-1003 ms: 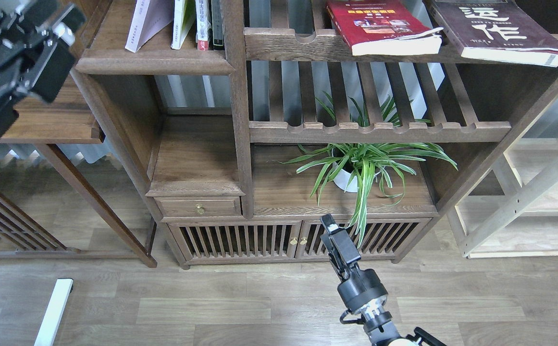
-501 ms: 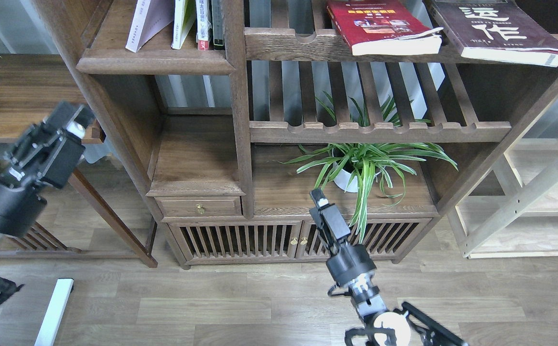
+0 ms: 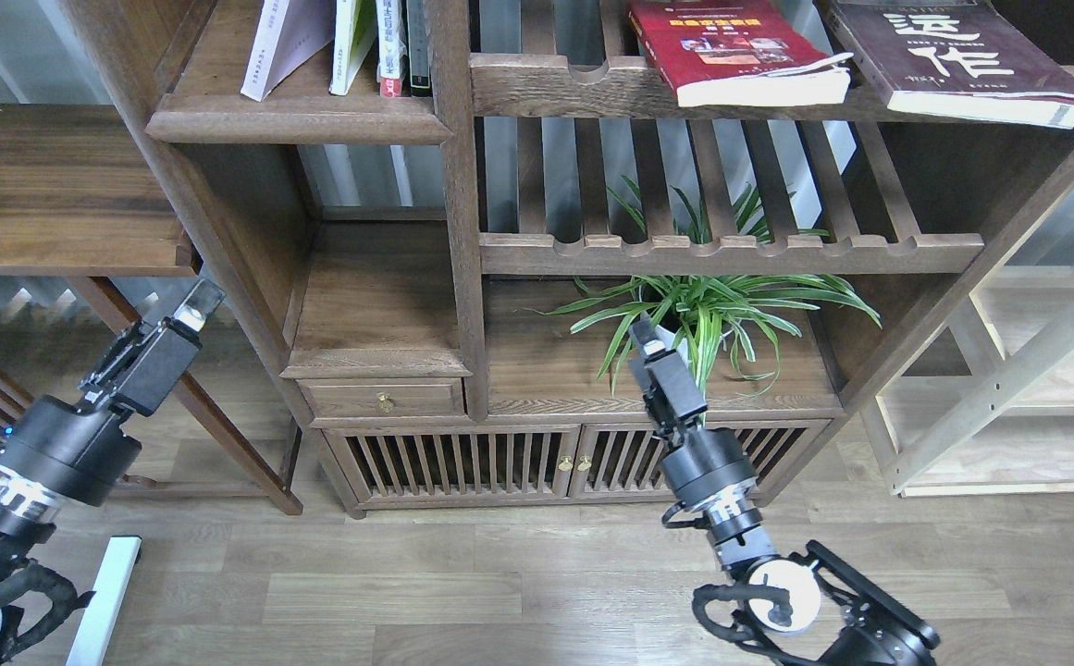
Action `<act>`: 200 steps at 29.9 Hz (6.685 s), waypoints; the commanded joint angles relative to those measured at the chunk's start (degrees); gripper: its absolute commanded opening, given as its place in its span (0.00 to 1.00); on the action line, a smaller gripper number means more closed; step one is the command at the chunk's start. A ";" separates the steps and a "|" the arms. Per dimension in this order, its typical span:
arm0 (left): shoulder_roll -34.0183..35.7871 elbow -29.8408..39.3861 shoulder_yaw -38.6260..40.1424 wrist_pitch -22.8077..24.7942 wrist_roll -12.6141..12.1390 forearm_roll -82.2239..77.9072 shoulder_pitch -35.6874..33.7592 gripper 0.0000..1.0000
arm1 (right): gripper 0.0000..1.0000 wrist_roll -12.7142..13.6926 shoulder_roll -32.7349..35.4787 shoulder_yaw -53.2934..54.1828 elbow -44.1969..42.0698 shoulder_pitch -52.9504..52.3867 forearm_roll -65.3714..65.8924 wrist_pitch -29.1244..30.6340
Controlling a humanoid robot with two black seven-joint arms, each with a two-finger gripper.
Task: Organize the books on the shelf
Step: 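Raise the right gripper toward the dark red book on the upper shelf, then close the right gripper on the near edge of the dark red book, then pull the dark red book off the shelf toward the robot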
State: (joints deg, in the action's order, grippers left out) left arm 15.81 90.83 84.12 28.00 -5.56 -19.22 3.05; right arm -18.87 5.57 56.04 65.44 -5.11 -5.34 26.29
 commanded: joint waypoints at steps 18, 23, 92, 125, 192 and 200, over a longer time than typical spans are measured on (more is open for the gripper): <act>-1.66 -9.09 -1.07 0.00 -1.82 7.79 -1.38 0.85 | 0.99 0.06 12.35 13.92 4.87 -3.51 -8.54 -3.78; -1.66 -9.18 -0.98 0.00 -1.73 7.79 -1.47 0.86 | 0.99 0.15 14.37 17.70 4.87 -3.77 -9.25 -4.66; -0.70 -10.32 2.01 0.00 -1.82 7.88 -3.49 0.86 | 0.56 3.31 16.49 24.65 1.80 -19.33 -19.09 -22.59; -0.61 -10.67 2.89 0.00 -1.82 7.79 -3.49 0.86 | 0.20 3.14 15.26 24.47 4.26 -16.16 -20.49 -19.78; -0.96 -11.11 -17.23 0.00 -9.64 25.96 1.08 0.84 | 0.15 3.40 9.20 4.97 8.83 22.33 -8.29 1.71; -0.17 -10.59 -26.64 0.00 -9.90 35.65 1.52 0.84 | 0.15 3.49 2.44 -1.18 8.65 21.72 -2.93 1.71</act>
State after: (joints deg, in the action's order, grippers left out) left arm 15.56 80.20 60.13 28.00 -15.31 14.82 4.41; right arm -15.39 10.44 57.18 74.18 16.71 -9.82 27.99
